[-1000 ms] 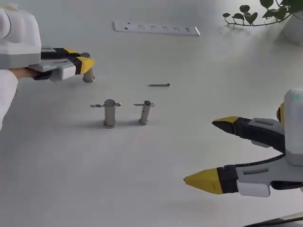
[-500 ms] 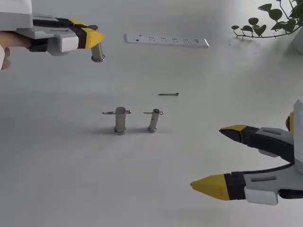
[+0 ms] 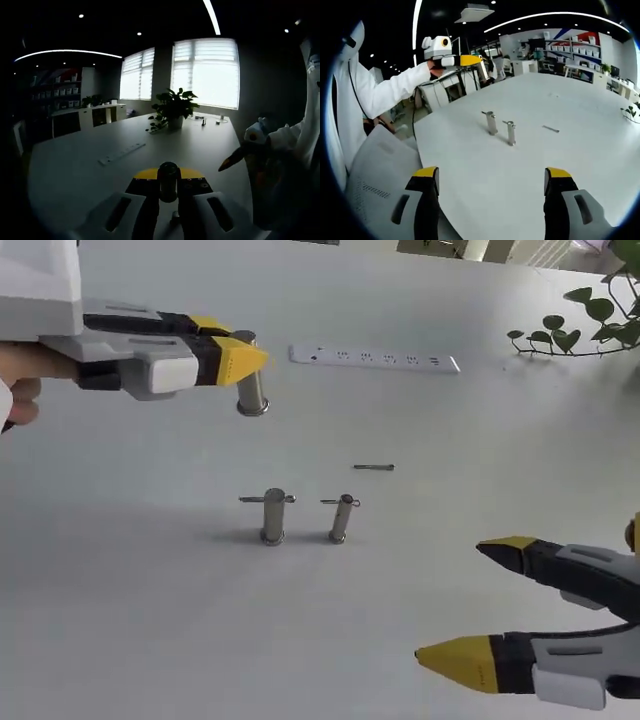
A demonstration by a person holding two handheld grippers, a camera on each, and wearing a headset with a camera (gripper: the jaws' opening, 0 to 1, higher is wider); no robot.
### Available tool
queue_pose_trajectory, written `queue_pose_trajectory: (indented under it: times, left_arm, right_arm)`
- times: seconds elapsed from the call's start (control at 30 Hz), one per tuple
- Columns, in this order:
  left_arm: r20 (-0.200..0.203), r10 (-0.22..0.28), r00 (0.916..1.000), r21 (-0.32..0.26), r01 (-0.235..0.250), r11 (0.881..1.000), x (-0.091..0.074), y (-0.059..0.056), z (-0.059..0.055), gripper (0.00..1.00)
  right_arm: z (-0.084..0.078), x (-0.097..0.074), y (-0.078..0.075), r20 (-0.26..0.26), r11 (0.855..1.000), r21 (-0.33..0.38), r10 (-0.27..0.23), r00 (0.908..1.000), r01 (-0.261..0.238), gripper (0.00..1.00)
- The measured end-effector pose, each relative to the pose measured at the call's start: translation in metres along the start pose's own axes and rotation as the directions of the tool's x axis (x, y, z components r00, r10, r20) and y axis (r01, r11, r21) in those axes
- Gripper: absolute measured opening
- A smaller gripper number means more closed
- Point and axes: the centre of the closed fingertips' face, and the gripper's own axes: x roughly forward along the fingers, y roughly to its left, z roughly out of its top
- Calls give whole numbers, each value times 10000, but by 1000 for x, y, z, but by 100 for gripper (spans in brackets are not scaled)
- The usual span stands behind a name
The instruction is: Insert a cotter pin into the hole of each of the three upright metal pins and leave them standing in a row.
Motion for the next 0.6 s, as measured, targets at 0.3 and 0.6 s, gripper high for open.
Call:
queue_pose_trajectory:
  times: [0.3, 0.6]
  left_arm:
    - [-24, -510, 9987, -161, 510, 9986, 1, -36, -5, 10]
    - [-228, -810, 9964, -293, 804, 9963, 5, -69, -23, 10]
  right_arm:
    - [-2, 1, 3, -16, 10000, 19, 41, 10000, -41, 85]
    - [-1, 1, 4, 15, 10000, 20, 43, 10000, -43, 85]
